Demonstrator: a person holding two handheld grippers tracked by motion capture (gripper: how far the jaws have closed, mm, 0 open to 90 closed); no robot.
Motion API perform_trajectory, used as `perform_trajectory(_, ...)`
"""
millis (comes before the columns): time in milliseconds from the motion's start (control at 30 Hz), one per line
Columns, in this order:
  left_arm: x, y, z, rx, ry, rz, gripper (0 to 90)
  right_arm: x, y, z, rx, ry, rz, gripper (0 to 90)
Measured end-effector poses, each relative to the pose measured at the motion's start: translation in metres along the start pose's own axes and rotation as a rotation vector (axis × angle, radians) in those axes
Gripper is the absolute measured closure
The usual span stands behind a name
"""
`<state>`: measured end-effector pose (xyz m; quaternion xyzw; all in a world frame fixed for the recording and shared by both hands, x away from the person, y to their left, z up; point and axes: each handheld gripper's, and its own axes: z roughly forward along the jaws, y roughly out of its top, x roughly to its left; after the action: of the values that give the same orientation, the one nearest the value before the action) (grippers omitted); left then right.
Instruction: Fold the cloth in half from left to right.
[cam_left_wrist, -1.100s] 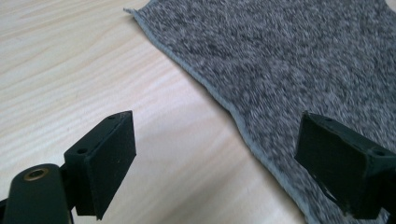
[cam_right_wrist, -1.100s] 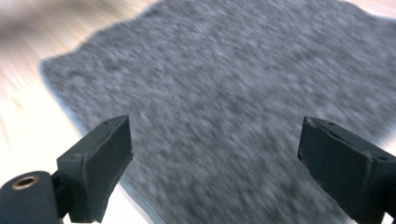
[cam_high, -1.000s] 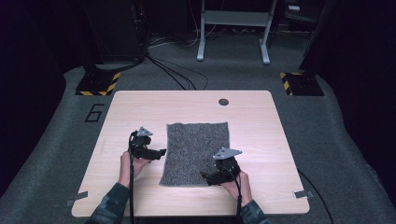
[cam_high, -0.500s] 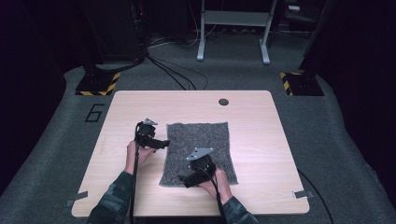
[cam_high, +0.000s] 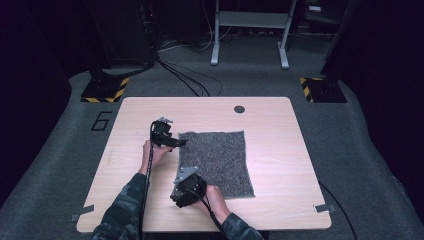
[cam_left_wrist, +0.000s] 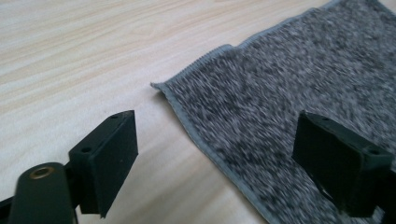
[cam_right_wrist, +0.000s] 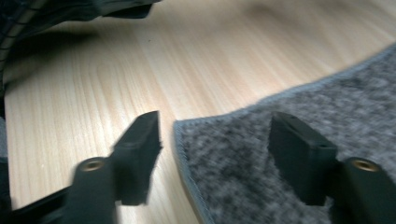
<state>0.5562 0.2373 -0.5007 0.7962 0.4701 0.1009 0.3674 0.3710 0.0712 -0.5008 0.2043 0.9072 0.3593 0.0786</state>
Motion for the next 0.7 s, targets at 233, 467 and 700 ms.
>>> perform_trajectory(233, 0.007, 0.011, 0.007, 0.011, 0.047, 0.043, 28.4, 0.011, 0.007, 0.015, 0.018, -0.005, -0.039, 54.5)
perform_trajectory(467, 0.008, 0.014, 0.019, 0.038, 0.077, 0.062, 38.4, 0.011, 0.005, 0.023, 0.035, -0.009, -0.033, 62.9)
perform_trajectory(700, 0.004, 0.014, 0.024, 0.050, 0.081, 0.085, 50.7, 0.010, 0.003, 0.023, 0.012, -0.007, -0.030, 67.9)
